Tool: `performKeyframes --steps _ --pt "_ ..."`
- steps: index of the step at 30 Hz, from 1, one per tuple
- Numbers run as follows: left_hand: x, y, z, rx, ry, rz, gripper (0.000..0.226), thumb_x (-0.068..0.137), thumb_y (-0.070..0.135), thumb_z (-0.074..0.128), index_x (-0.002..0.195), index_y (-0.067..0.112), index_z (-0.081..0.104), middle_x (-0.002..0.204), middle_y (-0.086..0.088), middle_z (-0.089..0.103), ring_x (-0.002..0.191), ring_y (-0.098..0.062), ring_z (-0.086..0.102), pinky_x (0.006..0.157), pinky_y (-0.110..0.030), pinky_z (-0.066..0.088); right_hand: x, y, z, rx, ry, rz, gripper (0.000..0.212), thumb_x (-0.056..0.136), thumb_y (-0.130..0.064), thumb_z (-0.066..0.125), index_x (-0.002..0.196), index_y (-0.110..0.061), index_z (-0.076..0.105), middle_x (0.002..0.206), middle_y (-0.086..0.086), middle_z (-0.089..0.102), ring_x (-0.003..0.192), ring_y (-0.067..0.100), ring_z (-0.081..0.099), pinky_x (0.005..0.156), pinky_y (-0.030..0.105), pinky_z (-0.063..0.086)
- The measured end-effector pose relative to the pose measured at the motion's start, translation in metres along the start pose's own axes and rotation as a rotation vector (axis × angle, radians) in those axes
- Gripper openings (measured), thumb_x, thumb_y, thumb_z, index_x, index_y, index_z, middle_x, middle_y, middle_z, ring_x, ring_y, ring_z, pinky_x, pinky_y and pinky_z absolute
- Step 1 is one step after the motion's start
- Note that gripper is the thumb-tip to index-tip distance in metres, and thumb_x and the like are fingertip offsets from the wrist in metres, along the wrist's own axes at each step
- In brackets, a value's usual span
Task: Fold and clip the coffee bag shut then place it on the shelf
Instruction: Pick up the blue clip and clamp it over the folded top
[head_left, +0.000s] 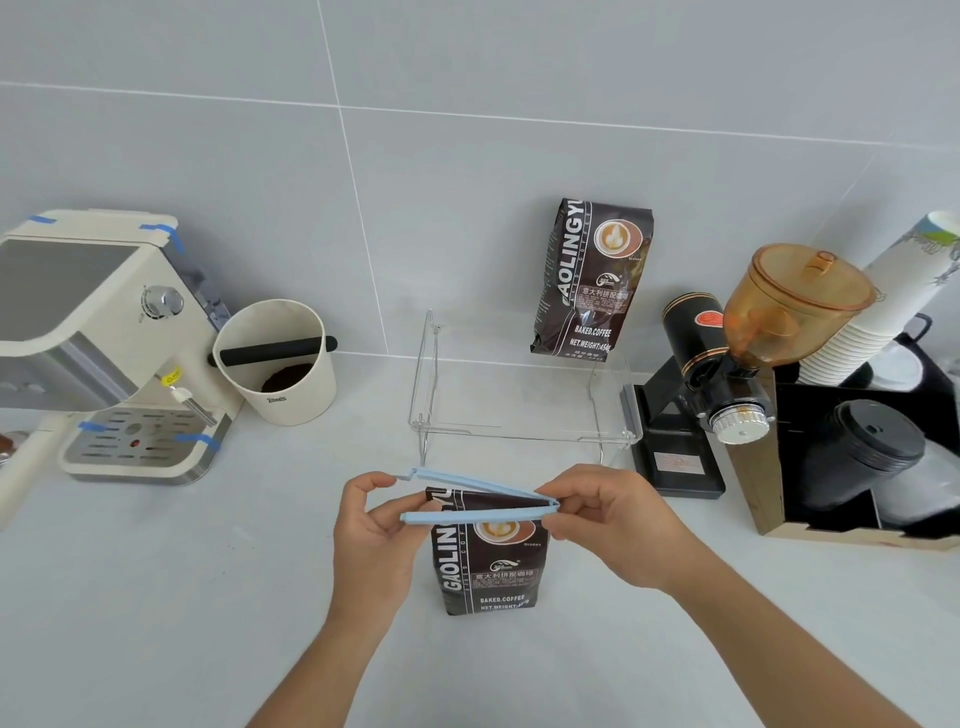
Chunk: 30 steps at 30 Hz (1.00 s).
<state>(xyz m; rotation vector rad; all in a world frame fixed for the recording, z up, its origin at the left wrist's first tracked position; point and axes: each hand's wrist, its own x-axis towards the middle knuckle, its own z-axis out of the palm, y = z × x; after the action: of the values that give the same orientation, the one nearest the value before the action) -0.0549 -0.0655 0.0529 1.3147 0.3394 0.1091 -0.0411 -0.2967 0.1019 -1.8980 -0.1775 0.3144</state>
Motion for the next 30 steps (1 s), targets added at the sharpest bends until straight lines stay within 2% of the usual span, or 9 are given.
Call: performKeyframes --steps 4,8,10,12,15,17,22,28,30 --pt "-0.002 0.000 -0.002 -0.017 -0.021 0.004 0.062 0.078 -0.016 0.065 0.115 0.031 0.051 0.077 -0.006 0.079 0.075 -0.009 0.074 0.066 -0.016 0.057 -0.001 0.001 0.001 -0.050 0.013 -0.020 0.024 0.080 0.004 0.072 0.090 -0.016 0.078 0.078 -0.004 0.066 0.067 0.012 0.064 0.066 0.014 0.051" --pt "0.002 0.001 -0.013 0.098 -0.177 0.012 0.070 0.074 -0.010 0.073 0.122 0.036 0.052 0.090 -0.004 0.079 0.089 -0.016 0.072 0.085 -0.032 0.056 -0.001 0.002 0.002 -0.133 0.034 -0.070 0.028 0.081 0.001 0.072 0.089 -0.026 0.075 0.084 0.007 0.066 0.072 0.024 0.065 0.071 0.018 0.055" --pt "0.009 0.004 -0.027 0.287 -0.286 0.083 0.071 0.064 0.009 0.084 0.117 0.046 0.056 0.099 0.008 0.077 0.094 -0.011 0.070 0.091 -0.029 0.053 -0.003 0.000 0.003 -0.170 0.043 -0.095 0.035 0.082 0.000 0.071 0.086 -0.035 0.071 0.082 0.004 0.065 0.072 0.023 0.065 0.072 0.022 0.057" --pt "0.017 0.013 -0.038 0.551 -0.381 0.210 0.062 0.058 0.037 0.081 0.114 0.053 0.057 0.111 0.023 0.068 0.104 -0.004 0.064 0.092 -0.020 0.051 -0.004 -0.001 0.003 -0.218 0.050 -0.117 0.039 0.082 -0.001 0.071 0.085 -0.040 0.067 0.082 0.004 0.065 0.071 0.022 0.066 0.074 0.024 0.059" --pt "0.033 0.038 -0.043 0.982 -0.542 0.358 0.069 0.063 0.068 0.067 0.126 0.042 0.053 0.119 0.027 0.060 0.111 0.005 0.054 0.098 -0.023 0.045 -0.004 -0.001 0.003 -0.277 0.058 -0.146 0.038 0.083 -0.003 0.071 0.086 -0.040 0.066 0.084 0.009 0.066 0.072 0.021 0.066 0.074 0.025 0.059" --pt "0.044 0.056 -0.037 1.277 -0.671 0.421 0.075 0.067 0.080 0.050 0.128 0.037 0.052 0.122 0.022 0.058 0.108 0.000 0.054 0.092 -0.022 0.042 -0.004 0.000 0.003 -0.295 0.061 -0.149 0.032 0.083 -0.003 0.071 0.089 -0.034 0.068 0.084 0.008 0.066 0.072 0.021 0.066 0.073 0.024 0.058" --pt "0.057 0.079 -0.021 1.733 -0.894 0.585 0.051 0.086 0.067 0.039 0.107 0.026 0.059 0.102 0.007 0.064 0.090 -0.019 0.059 0.072 -0.032 0.041 -0.004 0.003 0.004 -0.324 0.062 -0.124 0.017 0.084 -0.004 0.069 0.098 -0.014 0.073 0.085 0.007 0.067 0.073 0.021 0.067 0.073 0.022 0.058" --pt "0.058 0.083 -0.019 1.831 -0.974 0.592 0.047 0.093 0.058 0.036 0.090 0.016 0.055 0.086 0.001 0.057 0.071 -0.019 0.043 0.064 -0.032 0.032 -0.006 0.001 0.005 -0.387 0.073 -0.146 0.017 0.085 -0.009 0.069 0.101 -0.015 0.072 0.085 0.004 0.068 0.073 0.018 0.066 0.074 0.026 0.057" --pt "0.056 0.082 -0.019 1.839 -0.991 0.566 0.044 0.095 0.055 0.035 0.090 0.015 0.054 0.085 0.000 0.056 0.072 -0.018 0.042 0.064 -0.031 0.030 -0.006 -0.001 0.006 -0.439 0.076 -0.160 0.017 0.086 -0.012 0.069 0.102 -0.015 0.072 0.082 -0.005 0.067 0.077 0.015 0.063 0.073 0.019 0.054"
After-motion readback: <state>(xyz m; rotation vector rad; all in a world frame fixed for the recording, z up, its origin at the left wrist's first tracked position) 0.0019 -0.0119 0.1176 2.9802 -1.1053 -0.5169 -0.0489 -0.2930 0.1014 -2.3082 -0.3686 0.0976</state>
